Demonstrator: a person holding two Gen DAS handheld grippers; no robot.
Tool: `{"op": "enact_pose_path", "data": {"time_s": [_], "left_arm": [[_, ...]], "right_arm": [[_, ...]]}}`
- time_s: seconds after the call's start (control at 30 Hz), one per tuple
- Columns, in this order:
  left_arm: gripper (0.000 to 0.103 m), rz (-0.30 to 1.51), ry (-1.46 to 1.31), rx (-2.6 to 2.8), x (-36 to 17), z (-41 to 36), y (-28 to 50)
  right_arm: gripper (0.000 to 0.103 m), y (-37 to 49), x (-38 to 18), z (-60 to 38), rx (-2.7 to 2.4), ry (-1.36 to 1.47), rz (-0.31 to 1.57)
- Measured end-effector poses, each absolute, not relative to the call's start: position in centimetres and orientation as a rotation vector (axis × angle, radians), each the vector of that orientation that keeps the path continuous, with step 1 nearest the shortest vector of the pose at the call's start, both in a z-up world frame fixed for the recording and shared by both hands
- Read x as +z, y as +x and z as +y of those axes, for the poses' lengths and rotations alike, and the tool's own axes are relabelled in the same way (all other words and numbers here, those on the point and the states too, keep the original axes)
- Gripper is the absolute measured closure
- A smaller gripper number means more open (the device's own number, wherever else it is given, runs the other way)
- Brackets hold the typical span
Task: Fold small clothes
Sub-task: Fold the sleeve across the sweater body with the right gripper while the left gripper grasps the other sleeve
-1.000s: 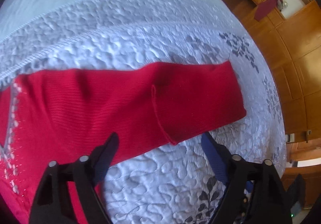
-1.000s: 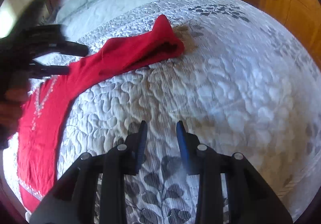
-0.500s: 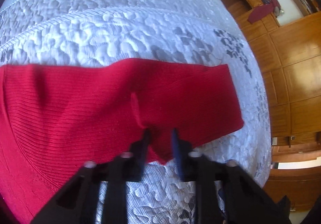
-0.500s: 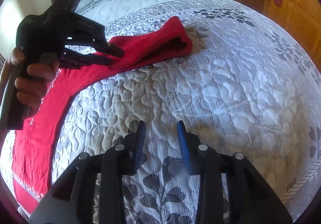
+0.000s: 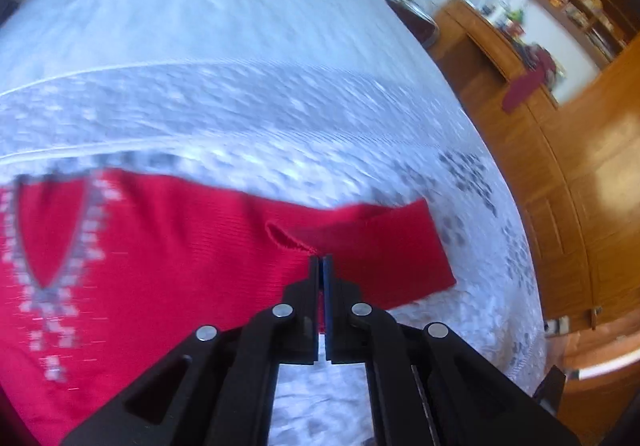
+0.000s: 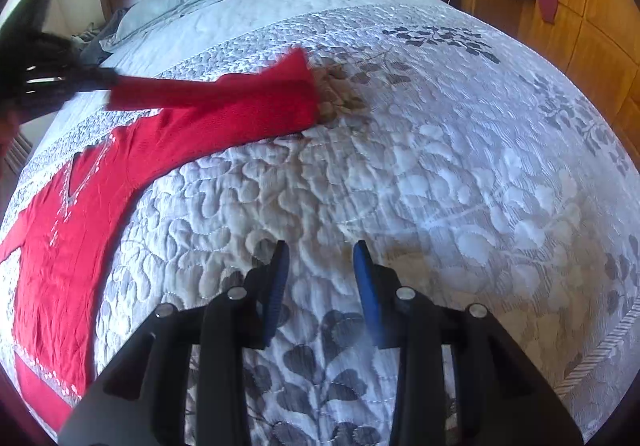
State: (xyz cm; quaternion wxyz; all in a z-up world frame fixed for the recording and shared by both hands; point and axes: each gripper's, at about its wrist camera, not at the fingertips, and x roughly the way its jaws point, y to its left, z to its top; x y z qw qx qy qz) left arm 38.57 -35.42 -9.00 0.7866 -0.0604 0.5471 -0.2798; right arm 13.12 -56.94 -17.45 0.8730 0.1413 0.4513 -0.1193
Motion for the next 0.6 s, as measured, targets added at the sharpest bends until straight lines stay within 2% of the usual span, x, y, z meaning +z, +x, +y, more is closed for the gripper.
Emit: {"op": "enact_pose_path", "data": {"time_s": [0.3, 0.43, 0.6], "left_arm": [[0.102, 1.095, -0.096, -0.311, -6.3, -18.3, 41.4], [0.102, 1.086, -0.134, -0.134, -7.2, -9.6, 43.0], [0.102, 1.084, -0.147, 0.009, -9.8, -2.6, 44.2]], "right_arm": [[0.069, 13.9, -17.7, -53.9, -0.207, 0.212, 0.968], [0.069, 14.6, -17.9, -52.0, -0.189, 0.168, 0.989], [0.068, 16.6, -17.1, -49.6, -0.16, 0.127, 1.001]]}}
